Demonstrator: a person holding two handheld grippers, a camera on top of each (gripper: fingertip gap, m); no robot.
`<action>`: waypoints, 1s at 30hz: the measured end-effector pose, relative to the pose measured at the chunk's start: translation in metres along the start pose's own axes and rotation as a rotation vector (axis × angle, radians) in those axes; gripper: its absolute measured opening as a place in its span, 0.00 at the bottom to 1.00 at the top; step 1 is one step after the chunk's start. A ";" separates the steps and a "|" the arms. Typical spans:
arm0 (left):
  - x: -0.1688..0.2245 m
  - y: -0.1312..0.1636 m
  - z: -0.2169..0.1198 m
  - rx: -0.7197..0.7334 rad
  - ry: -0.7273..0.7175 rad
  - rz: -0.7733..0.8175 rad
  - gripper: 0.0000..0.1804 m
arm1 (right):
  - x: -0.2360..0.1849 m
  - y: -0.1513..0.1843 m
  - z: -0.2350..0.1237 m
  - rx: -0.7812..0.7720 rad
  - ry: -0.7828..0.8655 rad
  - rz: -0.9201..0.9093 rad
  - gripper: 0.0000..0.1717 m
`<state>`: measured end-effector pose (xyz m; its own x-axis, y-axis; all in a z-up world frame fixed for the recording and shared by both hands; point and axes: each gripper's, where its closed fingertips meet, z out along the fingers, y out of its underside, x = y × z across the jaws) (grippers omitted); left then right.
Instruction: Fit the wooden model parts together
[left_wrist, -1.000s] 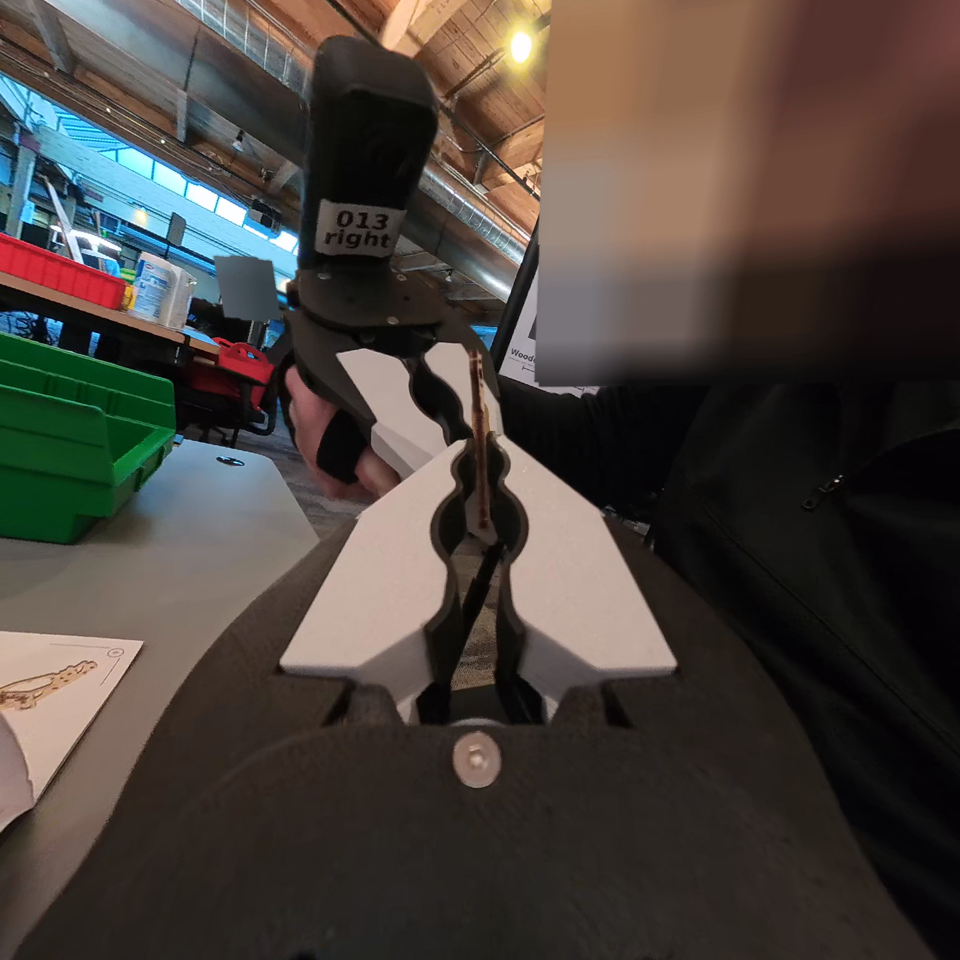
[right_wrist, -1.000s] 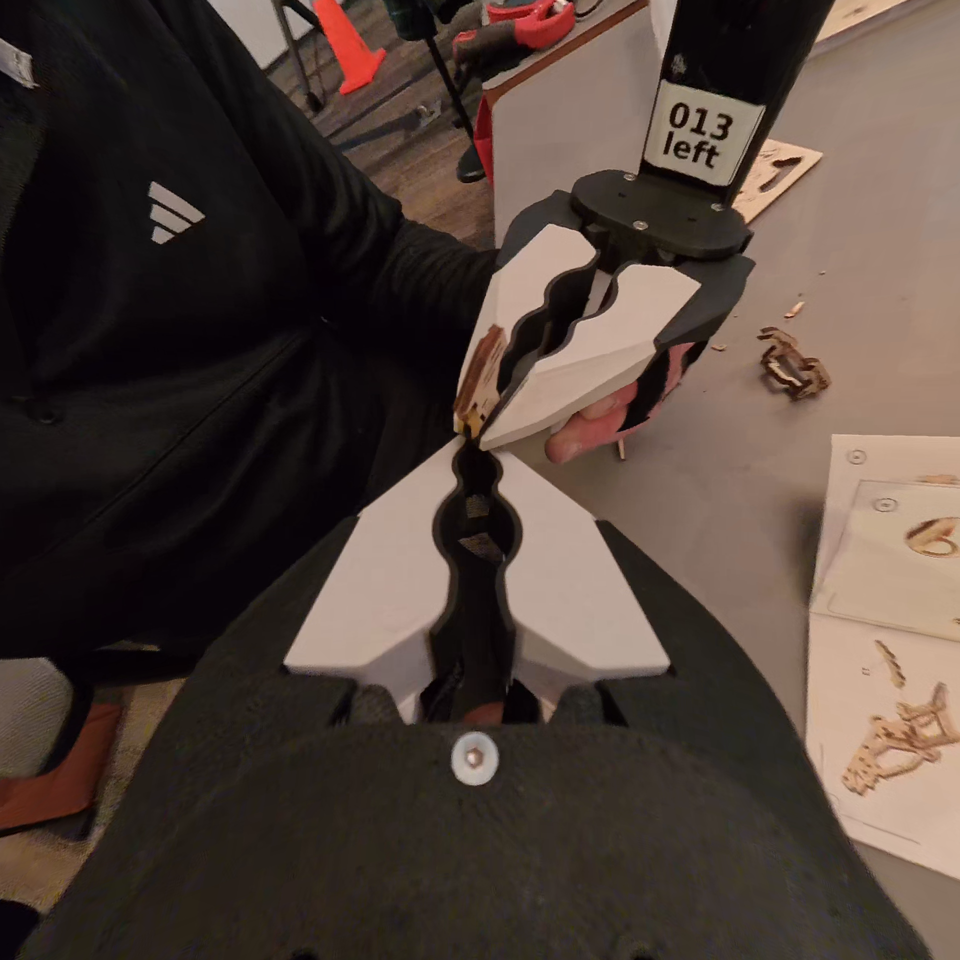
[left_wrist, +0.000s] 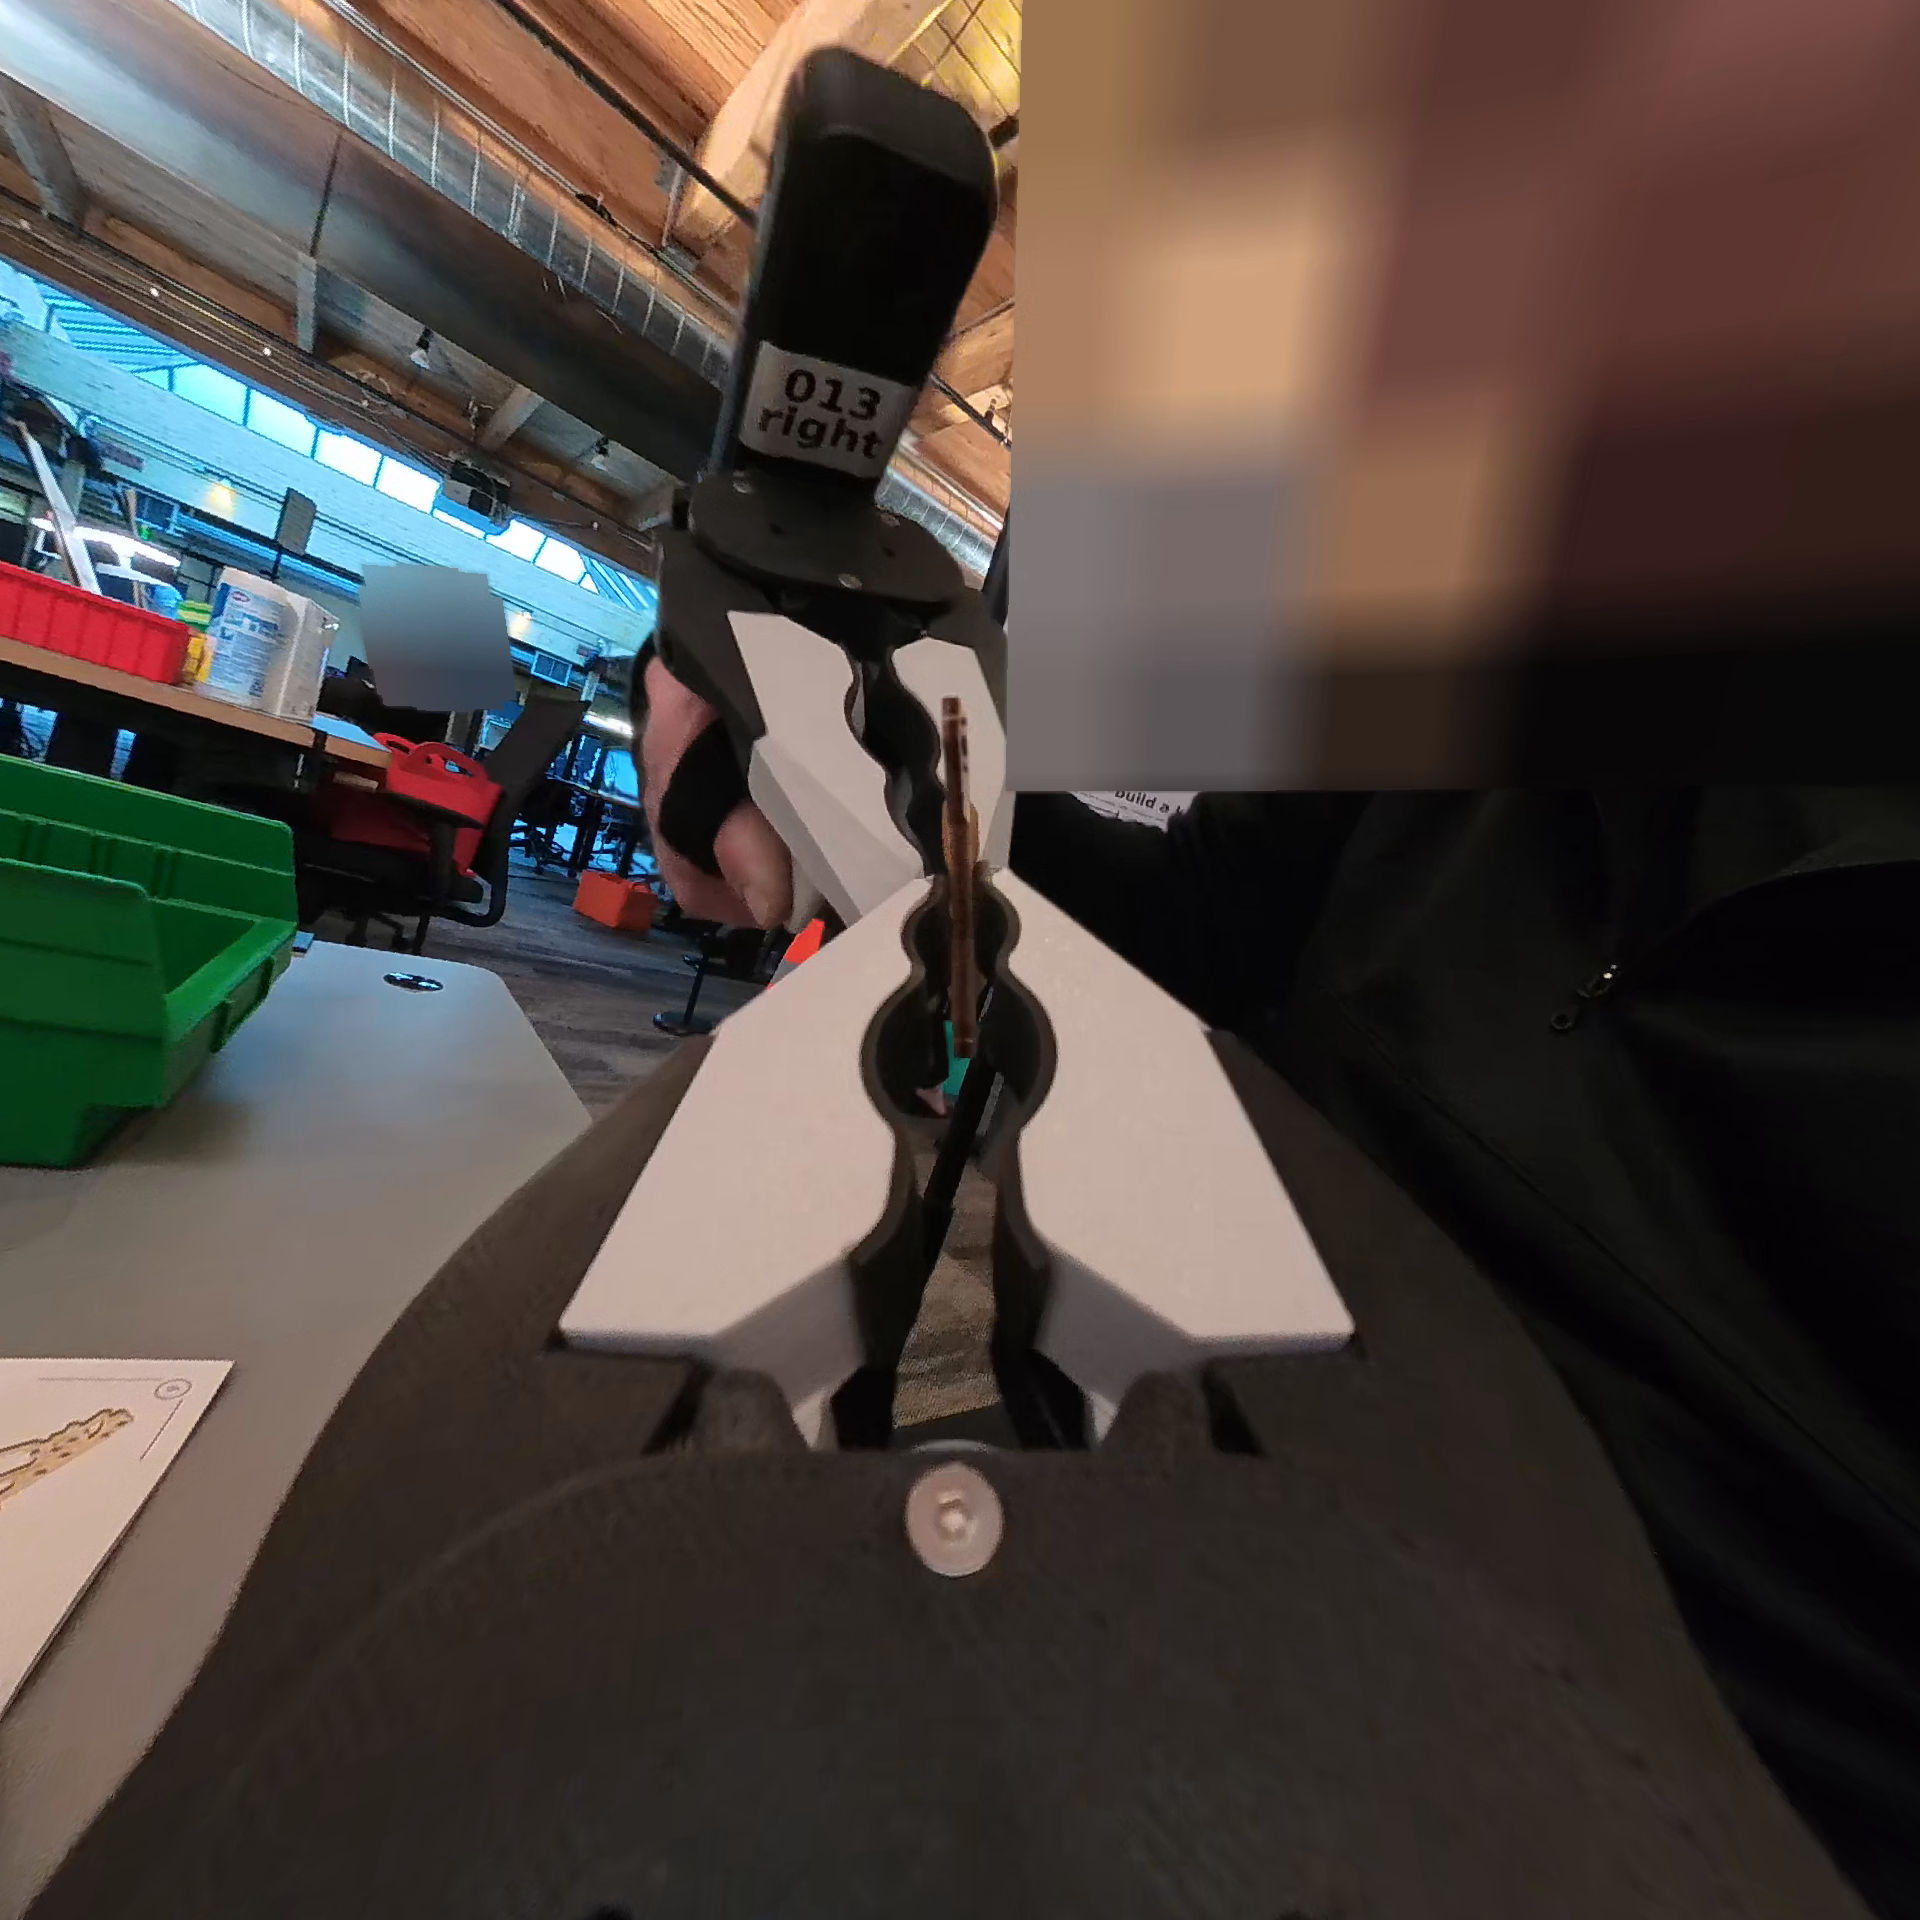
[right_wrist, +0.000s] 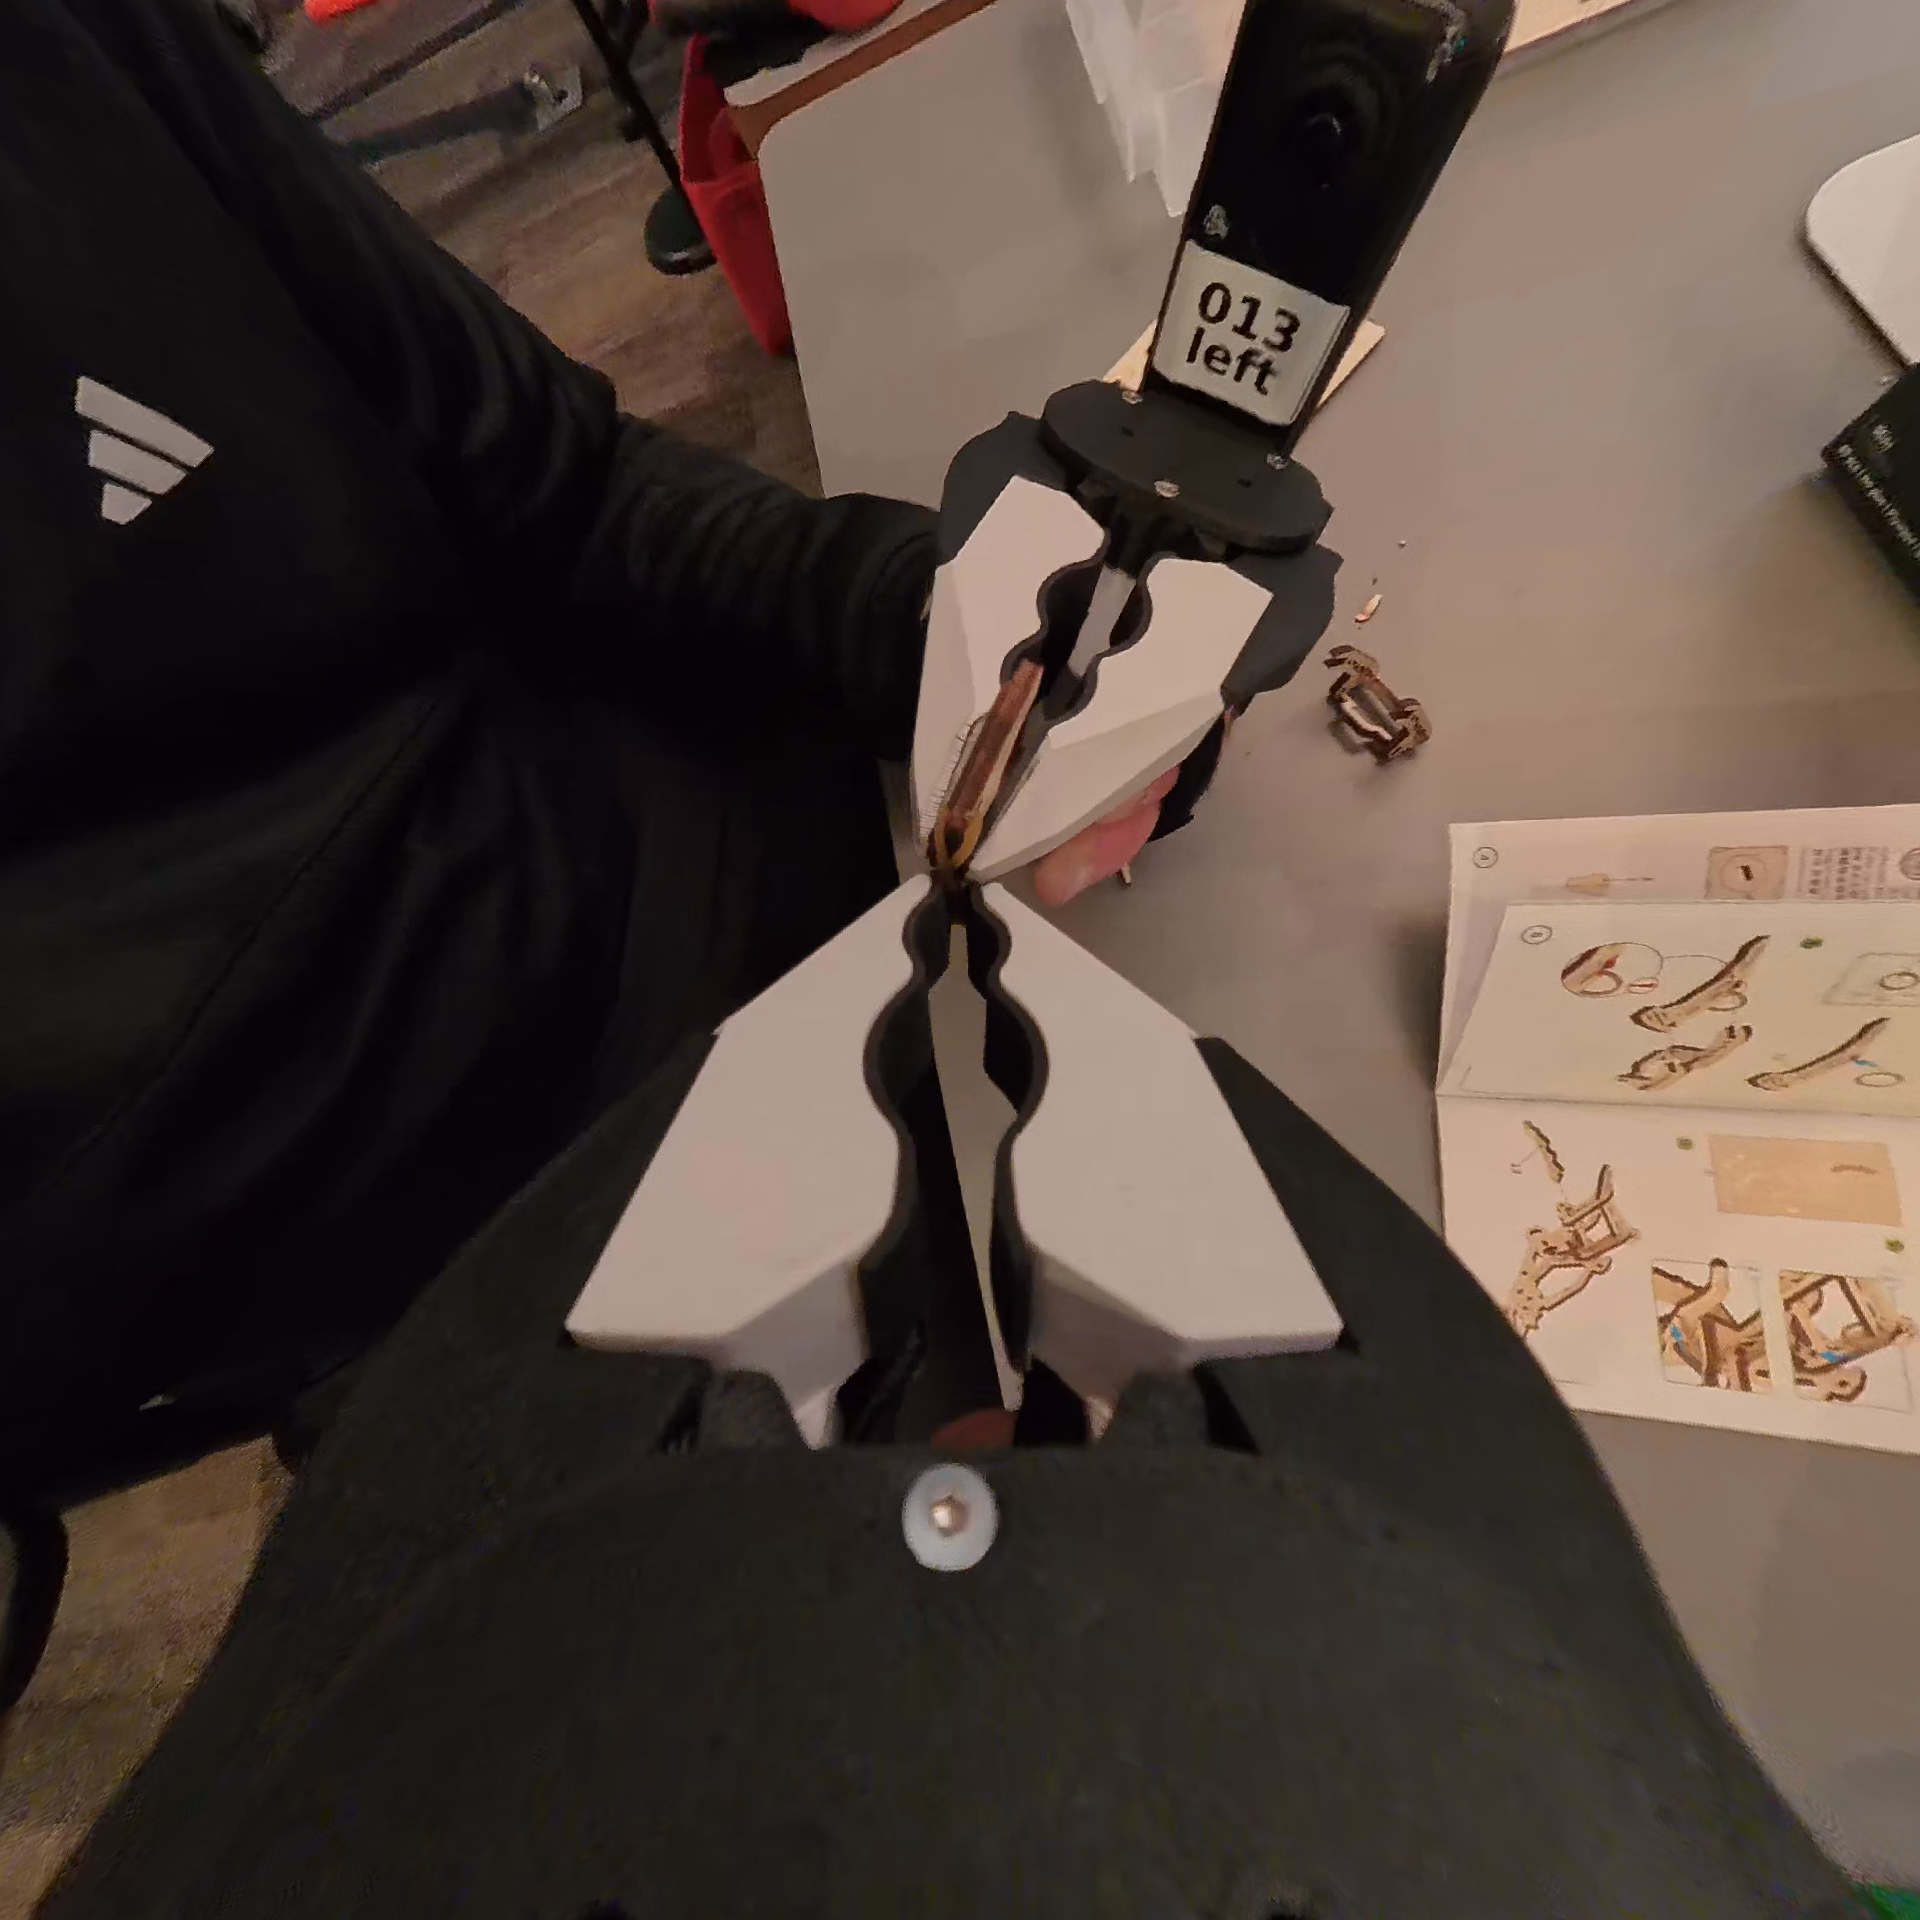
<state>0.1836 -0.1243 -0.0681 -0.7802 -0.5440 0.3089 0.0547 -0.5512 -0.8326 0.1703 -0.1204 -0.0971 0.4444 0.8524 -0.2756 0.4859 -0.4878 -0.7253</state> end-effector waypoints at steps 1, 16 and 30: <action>0.000 -0.001 -0.001 0.004 0.002 -0.003 0.01 | 0.001 -0.001 0.000 0.010 0.014 0.005 0.00; -0.001 -0.006 -0.003 0.034 -0.005 0.003 0.01 | 0.008 -0.004 0.004 0.109 0.243 0.002 0.00; -0.002 -0.009 -0.005 0.047 -0.011 0.007 0.01 | 0.004 -0.006 -0.006 0.176 0.329 -0.012 0.05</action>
<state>0.1813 -0.1153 -0.0640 -0.7728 -0.5549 0.3080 0.0898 -0.5760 -0.8125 0.1733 -0.1154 -0.0900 0.6713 0.7378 -0.0701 0.3685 -0.4143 -0.8322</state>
